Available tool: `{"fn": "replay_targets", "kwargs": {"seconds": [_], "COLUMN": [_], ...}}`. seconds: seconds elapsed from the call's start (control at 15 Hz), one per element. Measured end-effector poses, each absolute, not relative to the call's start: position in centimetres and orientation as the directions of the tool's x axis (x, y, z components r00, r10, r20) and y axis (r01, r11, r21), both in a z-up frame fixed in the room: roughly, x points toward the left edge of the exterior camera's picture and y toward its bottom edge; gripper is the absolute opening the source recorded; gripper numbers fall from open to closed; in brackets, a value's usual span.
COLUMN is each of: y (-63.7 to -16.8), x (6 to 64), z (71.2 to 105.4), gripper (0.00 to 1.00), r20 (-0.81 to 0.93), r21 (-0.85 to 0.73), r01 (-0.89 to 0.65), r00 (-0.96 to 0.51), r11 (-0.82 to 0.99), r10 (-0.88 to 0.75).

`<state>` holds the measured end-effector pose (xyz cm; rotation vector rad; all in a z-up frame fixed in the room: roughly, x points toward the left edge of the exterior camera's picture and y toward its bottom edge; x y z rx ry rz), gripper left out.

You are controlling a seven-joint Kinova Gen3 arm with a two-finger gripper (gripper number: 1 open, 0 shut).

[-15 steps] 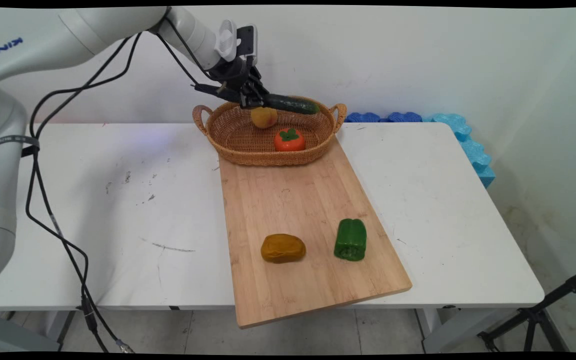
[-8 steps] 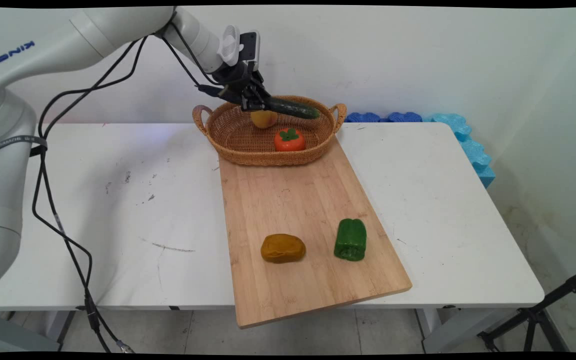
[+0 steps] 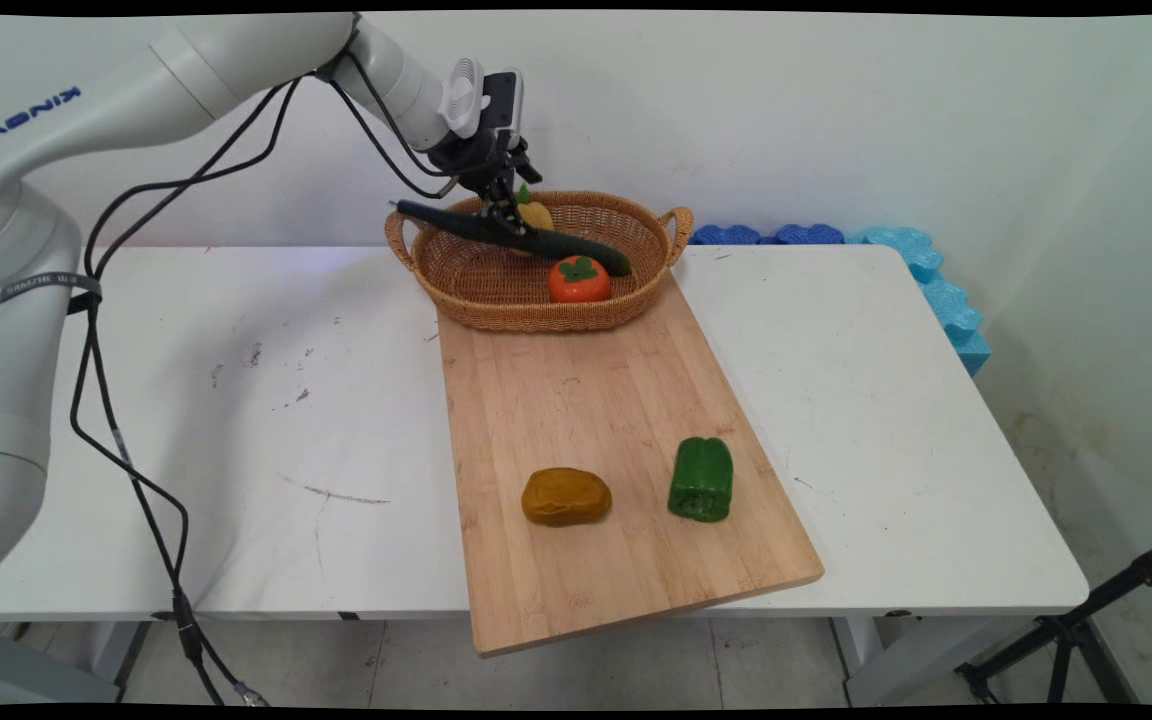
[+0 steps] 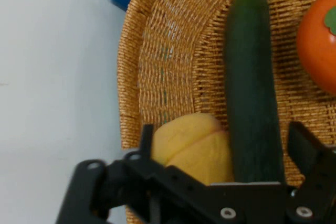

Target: Place the picked object in the vegetable basket

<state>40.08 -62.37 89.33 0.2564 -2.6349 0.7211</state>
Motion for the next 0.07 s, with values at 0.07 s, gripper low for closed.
{"fn": "replay_targets", "kwargs": {"seconds": [0.07], "y": [-62.31], "x": [40.06], "z": [89.32], "gripper": [1.0], "r20": [0.419], "r21": [-0.449], "r01": [-0.273], "r00": [-0.905], "r11": [0.851], "r10": [-0.069]}}
